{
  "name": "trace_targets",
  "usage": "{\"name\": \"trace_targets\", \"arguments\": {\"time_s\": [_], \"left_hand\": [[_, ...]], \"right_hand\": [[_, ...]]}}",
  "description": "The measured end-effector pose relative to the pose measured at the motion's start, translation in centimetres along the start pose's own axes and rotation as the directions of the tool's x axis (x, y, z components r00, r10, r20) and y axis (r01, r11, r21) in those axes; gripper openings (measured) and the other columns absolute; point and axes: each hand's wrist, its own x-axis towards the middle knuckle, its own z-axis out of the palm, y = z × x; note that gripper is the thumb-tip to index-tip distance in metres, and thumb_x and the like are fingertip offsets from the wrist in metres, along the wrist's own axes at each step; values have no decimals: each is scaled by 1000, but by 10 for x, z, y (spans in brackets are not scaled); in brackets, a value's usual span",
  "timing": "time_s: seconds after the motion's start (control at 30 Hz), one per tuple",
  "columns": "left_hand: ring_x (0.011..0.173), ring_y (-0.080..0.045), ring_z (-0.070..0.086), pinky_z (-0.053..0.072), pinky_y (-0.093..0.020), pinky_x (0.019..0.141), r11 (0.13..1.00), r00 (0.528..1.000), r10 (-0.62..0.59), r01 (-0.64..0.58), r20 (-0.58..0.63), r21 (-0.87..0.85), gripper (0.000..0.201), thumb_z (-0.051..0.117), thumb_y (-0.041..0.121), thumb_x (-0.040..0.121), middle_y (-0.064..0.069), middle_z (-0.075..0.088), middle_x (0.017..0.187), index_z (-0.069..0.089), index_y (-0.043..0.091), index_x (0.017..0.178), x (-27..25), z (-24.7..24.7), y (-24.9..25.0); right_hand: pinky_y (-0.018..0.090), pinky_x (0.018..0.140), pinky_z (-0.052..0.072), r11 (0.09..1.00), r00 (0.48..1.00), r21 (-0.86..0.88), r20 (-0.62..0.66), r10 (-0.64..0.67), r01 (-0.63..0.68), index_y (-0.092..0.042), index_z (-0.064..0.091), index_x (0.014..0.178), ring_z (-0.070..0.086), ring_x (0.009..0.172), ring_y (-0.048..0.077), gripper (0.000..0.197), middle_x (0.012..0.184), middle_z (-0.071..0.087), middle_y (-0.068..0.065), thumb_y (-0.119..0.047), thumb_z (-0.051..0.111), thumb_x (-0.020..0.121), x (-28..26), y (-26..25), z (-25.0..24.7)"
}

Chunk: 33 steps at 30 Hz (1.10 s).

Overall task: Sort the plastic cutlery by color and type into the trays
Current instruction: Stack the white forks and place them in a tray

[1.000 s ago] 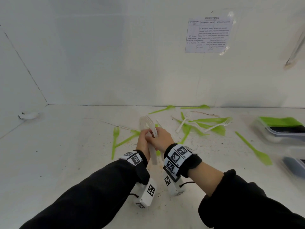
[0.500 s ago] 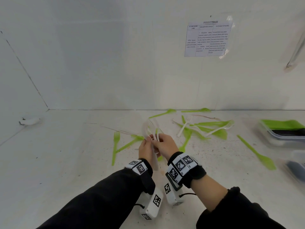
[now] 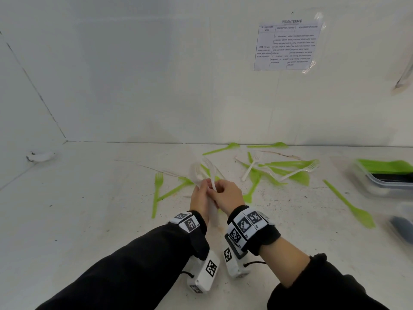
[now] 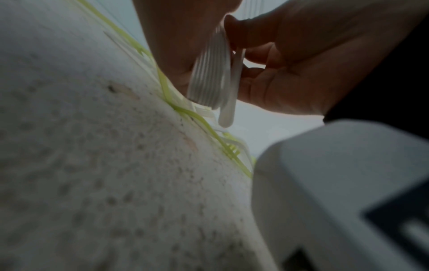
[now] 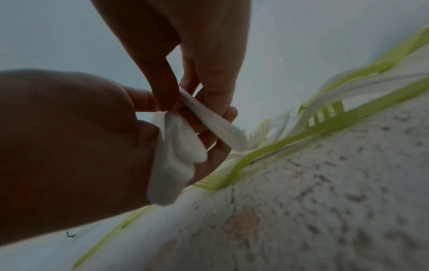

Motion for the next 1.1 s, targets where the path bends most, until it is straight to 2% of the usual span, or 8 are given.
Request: {"name": "trace_targets", "arguments": {"time_s": [0.1,0.2,0.37,0.57,0.77,0.9,1.03,1.1], "left_hand": [[76,-19,61,49,-30,62,998,999,42,-43,12,50,21,38,26,100,-7,63,87,57,15,100,1,-4,-3],[77,-20,61,49,-31,64,997,998,51,-52,23,55,21,37,26,101,-7,63,87,56,18,94,1,-6,-2],[90,-27,63,50,-37,74,999,999,34,-34,19,14,23,37,29,101,-14,64,104,52,17,114,1,-9,-1],[99,-28,59,50,-37,71,997,998,-34,38,55,-73,36,32,32,102,-18,58,118,47,11,126,-4,-10,0],[88,-26,61,50,-44,80,997,997,-25,30,78,-67,29,36,32,101,-12,64,104,51,15,119,-3,-12,0],[91,-25,61,50,-41,76,999,998,-10,12,68,-30,32,34,34,101,-10,63,109,50,17,123,-2,-13,-2],[77,-21,63,52,-29,54,999,996,3,1,88,-38,32,32,32,102,-7,65,102,48,17,125,-3,-13,0],[79,-20,63,53,-32,62,999,994,-7,12,107,-46,31,30,32,102,-8,65,105,48,17,123,-5,-12,1]], "right_hand": [[38,79,57,1000,999,3,53,-11,11,-16,69,82,65,77,21,9,74,64,-2,-21,63,87,-2,0,-1],[31,75,55,1000,999,21,31,-21,20,-21,66,80,61,74,15,7,70,61,-5,-19,63,87,-2,1,-4],[18,53,51,989,999,145,-35,21,-15,-19,55,91,63,67,15,14,80,63,5,-18,67,85,-3,0,-4],[40,80,56,1000,1000,-3,19,-10,10,-13,68,87,67,86,24,11,89,69,7,-24,67,84,0,0,-2],[29,52,58,1000,999,-8,43,16,-15,-14,58,79,61,66,19,10,79,60,6,-12,66,85,3,-3,-9],[39,71,59,999,997,-34,80,-18,21,-14,59,76,62,72,19,12,78,63,2,-18,67,84,3,-2,-6],[22,59,55,999,996,19,83,-44,43,-9,62,86,62,71,13,7,73,58,-6,-13,67,84,3,-1,-9],[22,49,55,994,995,111,96,-8,-3,-8,59,84,62,58,7,10,72,58,-8,-10,69,82,1,-1,-11]]}}
